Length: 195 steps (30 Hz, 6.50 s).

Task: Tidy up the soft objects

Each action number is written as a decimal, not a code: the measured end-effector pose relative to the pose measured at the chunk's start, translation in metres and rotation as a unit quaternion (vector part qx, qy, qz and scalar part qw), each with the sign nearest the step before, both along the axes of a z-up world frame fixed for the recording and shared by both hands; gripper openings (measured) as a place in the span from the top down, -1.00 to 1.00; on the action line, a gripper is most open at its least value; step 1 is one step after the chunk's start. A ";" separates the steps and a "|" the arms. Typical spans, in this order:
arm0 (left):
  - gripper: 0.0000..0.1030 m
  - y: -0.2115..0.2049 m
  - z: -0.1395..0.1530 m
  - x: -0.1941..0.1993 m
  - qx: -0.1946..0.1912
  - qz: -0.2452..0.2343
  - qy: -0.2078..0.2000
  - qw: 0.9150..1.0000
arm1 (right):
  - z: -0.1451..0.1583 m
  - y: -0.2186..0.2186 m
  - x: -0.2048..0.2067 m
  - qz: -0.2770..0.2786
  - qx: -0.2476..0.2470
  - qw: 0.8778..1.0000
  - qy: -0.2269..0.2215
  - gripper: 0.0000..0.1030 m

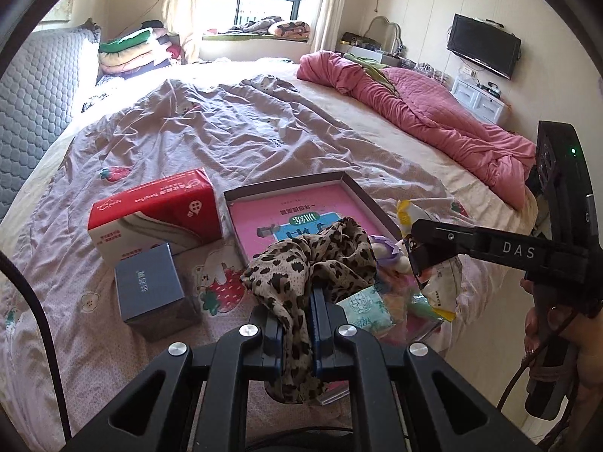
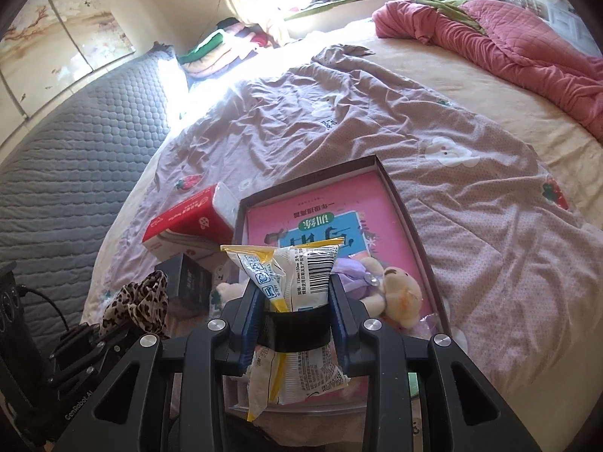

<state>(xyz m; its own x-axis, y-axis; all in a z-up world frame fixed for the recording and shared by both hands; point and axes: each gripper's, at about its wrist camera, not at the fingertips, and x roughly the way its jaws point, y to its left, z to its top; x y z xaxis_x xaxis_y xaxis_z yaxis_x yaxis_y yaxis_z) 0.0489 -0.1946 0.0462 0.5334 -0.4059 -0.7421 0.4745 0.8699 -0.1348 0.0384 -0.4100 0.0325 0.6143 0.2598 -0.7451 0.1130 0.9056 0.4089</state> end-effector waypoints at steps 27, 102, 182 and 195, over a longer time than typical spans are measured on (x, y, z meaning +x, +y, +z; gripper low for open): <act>0.76 -0.065 -0.064 0.054 0.042 -0.038 0.084 0.995 | -0.065 -0.016 0.011 -0.004 0.045 0.999 0.002 0.29; -0.24 -0.045 -0.047 0.042 0.054 -0.012 0.067 0.996 | -0.020 0.000 -0.017 -0.014 -0.124 0.990 -0.063 -0.51; -0.59 0.036 -0.033 -0.064 0.066 0.070 0.030 0.995 | 0.002 0.080 -0.138 -0.082 -0.173 0.978 -0.084 -0.53; -0.59 0.037 -0.037 -0.063 0.075 0.074 0.035 0.994 | 0.002 0.079 -0.138 -0.083 -0.172 0.978 -0.083 -0.53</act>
